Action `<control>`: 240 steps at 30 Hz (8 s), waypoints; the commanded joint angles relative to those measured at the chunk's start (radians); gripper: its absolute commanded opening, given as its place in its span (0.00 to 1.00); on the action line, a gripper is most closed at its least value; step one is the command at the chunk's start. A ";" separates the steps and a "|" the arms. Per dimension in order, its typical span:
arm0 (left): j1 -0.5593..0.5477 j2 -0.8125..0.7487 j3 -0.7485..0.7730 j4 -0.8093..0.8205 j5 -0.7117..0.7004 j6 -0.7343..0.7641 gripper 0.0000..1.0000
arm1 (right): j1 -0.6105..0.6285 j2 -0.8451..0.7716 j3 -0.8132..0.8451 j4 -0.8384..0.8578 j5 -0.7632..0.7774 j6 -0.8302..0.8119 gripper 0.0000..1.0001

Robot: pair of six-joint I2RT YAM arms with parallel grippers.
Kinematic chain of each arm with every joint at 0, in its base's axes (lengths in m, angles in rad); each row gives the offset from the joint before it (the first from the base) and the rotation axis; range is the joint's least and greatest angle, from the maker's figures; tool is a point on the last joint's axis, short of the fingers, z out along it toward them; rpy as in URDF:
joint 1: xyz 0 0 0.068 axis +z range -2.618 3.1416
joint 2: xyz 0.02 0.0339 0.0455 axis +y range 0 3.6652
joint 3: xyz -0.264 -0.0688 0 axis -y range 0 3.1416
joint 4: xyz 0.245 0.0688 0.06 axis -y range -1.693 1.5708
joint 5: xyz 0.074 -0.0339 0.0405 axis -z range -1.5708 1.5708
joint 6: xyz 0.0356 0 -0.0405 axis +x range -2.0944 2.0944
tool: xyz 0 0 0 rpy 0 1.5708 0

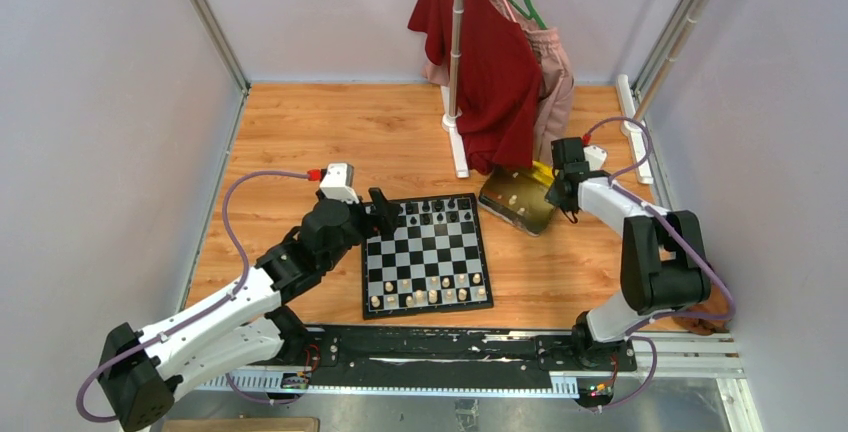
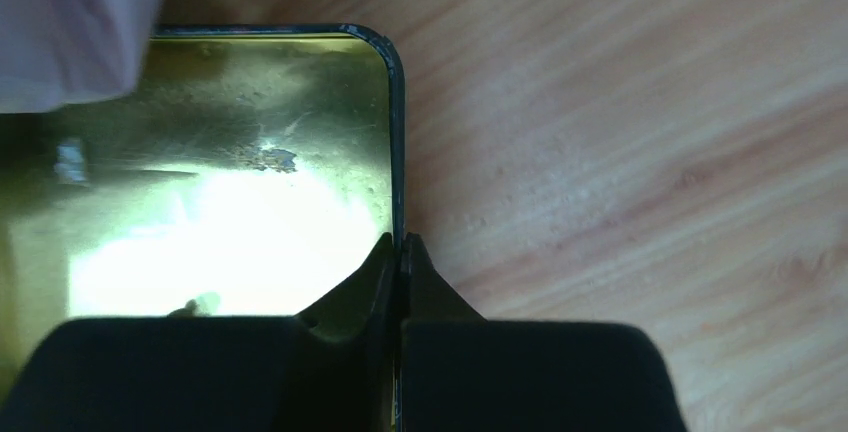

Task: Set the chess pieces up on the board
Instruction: Adjust the storage box at the center of the board, then pick up the chess piece from the storage box, then place the chess piece on the chessboard.

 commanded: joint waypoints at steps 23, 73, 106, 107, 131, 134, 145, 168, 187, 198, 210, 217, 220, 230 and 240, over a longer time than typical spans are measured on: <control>0.008 -0.101 -0.021 -0.085 0.044 0.010 0.95 | 0.023 -0.026 0.024 -0.721 0.403 1.254 0.00; 0.008 -0.095 -0.020 -0.052 0.043 0.037 0.94 | 0.252 -0.026 0.103 -0.115 0.529 0.038 0.54; 0.008 -0.033 -0.016 -0.018 0.040 0.046 0.95 | 0.155 0.078 0.011 0.154 0.153 -0.151 0.35; 0.008 -0.030 -0.014 -0.016 0.042 0.046 0.95 | 0.155 0.074 0.008 0.150 0.149 -0.150 0.35; 0.008 0.005 0.005 -0.021 0.054 0.036 0.95 | 0.155 0.040 0.012 0.129 0.175 -0.211 0.00; 0.008 0.014 0.008 -0.019 0.053 0.035 0.95 | 0.155 -0.007 0.004 0.123 0.180 -0.226 0.00; 0.008 0.005 0.015 -0.045 0.032 0.041 0.94 | 0.163 -0.156 -0.015 0.090 0.108 -0.249 0.00; 0.006 -0.027 -0.041 -0.053 -0.026 0.024 0.94 | 0.699 -0.474 -0.131 -0.060 -0.183 -0.351 0.00; 0.006 -0.122 -0.030 -0.156 -0.092 -0.012 0.94 | 1.012 -0.110 0.117 -0.048 -0.155 -0.401 0.00; 0.006 -0.186 -0.027 -0.233 -0.160 -0.057 0.94 | 1.068 -0.019 0.126 0.017 -0.166 -0.395 0.00; 0.006 -0.186 -0.023 -0.242 -0.185 -0.069 0.94 | 1.078 0.016 0.116 0.048 -0.196 -0.394 0.00; 0.006 -0.174 -0.020 -0.236 -0.190 -0.075 0.94 | 1.078 0.029 0.090 0.071 -0.209 -0.384 0.00; 0.006 -0.172 -0.021 -0.233 -0.190 -0.076 0.94 | 1.078 0.036 0.084 0.071 -0.212 -0.382 0.00; 0.006 -0.162 -0.026 -0.224 -0.189 -0.080 0.94 | 1.077 0.047 0.074 0.052 -0.209 -0.378 0.00; 0.006 -0.159 -0.028 -0.219 -0.192 -0.080 0.94 | 1.077 0.074 0.089 0.021 -0.218 -0.374 0.00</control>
